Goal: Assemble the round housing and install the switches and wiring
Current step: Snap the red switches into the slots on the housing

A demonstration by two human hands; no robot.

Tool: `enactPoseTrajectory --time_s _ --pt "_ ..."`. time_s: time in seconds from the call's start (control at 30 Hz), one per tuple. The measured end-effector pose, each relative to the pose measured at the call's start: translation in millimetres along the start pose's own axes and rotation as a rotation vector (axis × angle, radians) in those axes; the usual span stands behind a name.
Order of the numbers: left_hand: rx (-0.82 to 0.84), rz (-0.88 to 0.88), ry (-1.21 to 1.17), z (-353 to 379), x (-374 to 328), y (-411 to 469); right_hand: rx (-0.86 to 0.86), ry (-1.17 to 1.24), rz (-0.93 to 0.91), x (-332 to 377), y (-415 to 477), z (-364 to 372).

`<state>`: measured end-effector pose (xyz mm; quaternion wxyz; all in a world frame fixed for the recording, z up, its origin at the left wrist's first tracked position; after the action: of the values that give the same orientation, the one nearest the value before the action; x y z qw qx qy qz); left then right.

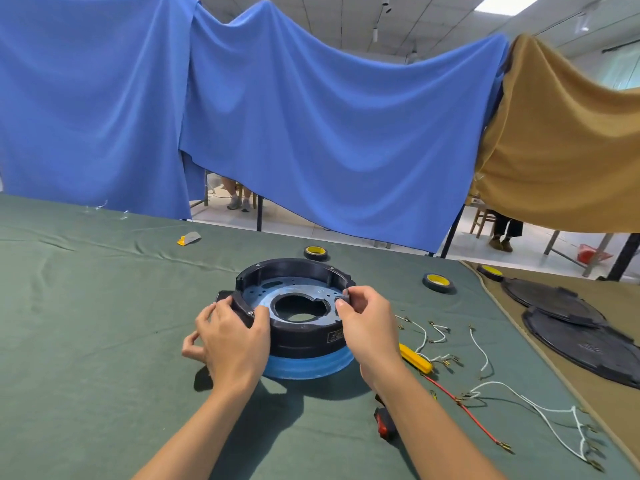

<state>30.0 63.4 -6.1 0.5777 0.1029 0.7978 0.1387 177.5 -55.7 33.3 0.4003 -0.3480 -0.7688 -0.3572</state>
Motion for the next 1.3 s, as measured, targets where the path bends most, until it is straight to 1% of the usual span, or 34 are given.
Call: enactPoseTrajectory --time_s 0.1,0.2,0.3,0.37,0.47,0.53,0.6,0.73,0.87,1.03,1.13,1.3 --pt "-0.042 0.035 0.072 0.6 -5.9 -9.8 0.005 -0.022 0.010 -2.4 7.7 -9.7" --pt "-0.061 0.066 0.116 -2.2 -9.8 -11.9 0.042 0.104 0.029 -3.3 13.2 -23.8" --pt "-0.102 0.085 0.135 -7.6 -13.3 -8.8 0.061 0.172 -0.011 0.4 15.1 -37.9" --pt "-0.124 0.096 0.129 -10.8 -13.5 -5.5 0.162 0.279 -0.026 4.2 15.1 -41.2" --pt "-0.143 0.114 0.134 -14.3 -14.4 -3.8 0.398 0.590 0.008 8.8 11.9 -37.7" --pt "-0.154 0.141 0.142 -16.0 -17.1 -5.7 0.481 0.660 0.009 10.1 9.1 -34.1" --pt "-0.150 0.149 0.138 -15.9 -18.6 -7.8 0.487 0.587 -0.023 8.3 7.5 -29.6" --pt "-0.130 0.104 0.102 -14.0 -14.4 -5.1 0.414 0.273 -0.107 3.8 5.0 -23.0" --pt "-0.118 0.024 0.051 -14.6 -11.5 -1.0 0.350 0.151 -0.139 4.5 3.2 -22.7" --pt "-0.088 0.010 0.007 -13.2 -10.0 0.4 0.354 0.129 -0.168 9.7 0.4 -25.9" --pt "-0.050 -0.013 -0.041 -10.6 -6.9 2.4 0.391 0.184 -0.159 9.9 -3.3 -27.0" --pt "-0.051 -0.017 -0.069 -10.4 -6.6 2.9 0.404 0.248 -0.235 11.1 -7.9 -26.9"
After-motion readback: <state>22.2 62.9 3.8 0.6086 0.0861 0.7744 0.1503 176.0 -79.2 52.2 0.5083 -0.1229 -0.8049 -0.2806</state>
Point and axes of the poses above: each hand's wrist, its own y-axis towards the middle knuckle, its own z-axis out of the palm, x = y × z, the point moved 4 cm from there along y, towards the middle knuckle, and after that the axes turned 8 degrees about -y, right-handed, at the moved point
